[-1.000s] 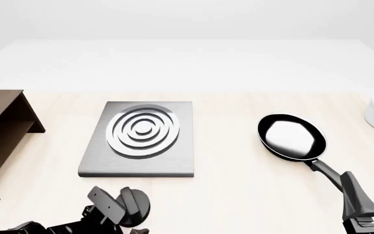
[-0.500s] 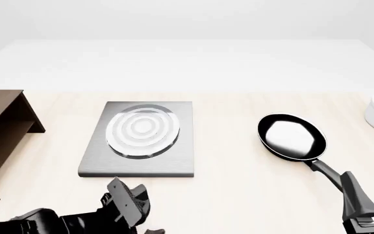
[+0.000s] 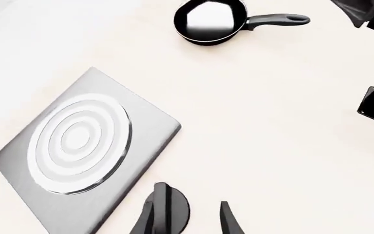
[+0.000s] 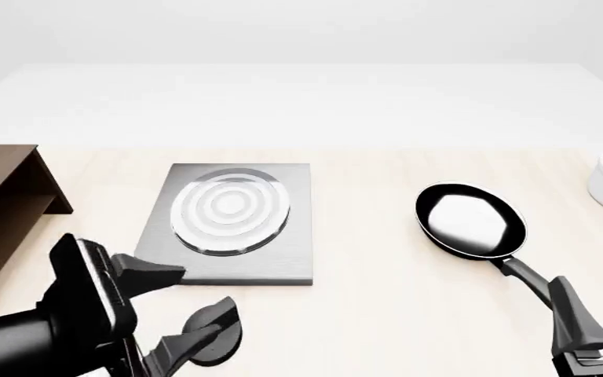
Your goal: Turn on the stove and put the frying pan on it.
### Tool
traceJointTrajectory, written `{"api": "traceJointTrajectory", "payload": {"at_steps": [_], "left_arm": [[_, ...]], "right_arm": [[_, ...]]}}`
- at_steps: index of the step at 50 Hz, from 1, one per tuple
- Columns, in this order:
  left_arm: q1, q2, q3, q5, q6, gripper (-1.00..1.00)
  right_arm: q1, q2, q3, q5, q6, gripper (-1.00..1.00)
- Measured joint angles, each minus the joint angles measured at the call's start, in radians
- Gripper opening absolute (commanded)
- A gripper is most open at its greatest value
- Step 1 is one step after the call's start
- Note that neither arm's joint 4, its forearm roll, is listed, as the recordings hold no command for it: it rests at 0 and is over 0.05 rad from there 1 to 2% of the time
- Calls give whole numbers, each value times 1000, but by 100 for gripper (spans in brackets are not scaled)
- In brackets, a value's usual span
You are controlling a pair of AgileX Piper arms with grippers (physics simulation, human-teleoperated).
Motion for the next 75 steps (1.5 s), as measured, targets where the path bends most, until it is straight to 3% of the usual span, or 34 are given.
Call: {"api": "traceJointTrajectory", "payload": {"at_steps": [12, 27, 41, 54, 75], "left_arm": [[205, -185, 99, -19, 59, 100], [448, -307, 278, -165, 23, 100], [646, -514, 422, -265, 26, 100], [693, -674, 493, -313, -20, 100], [749, -731, 515, -339, -125, 100]], "right_arm": [[0, 0, 0, 0, 0, 100], [1, -1, 0, 6, -8, 100], [2, 0, 0, 8, -13, 100], [4, 17, 1, -1, -22, 100], [3, 68, -1, -29, -45, 100]]}}
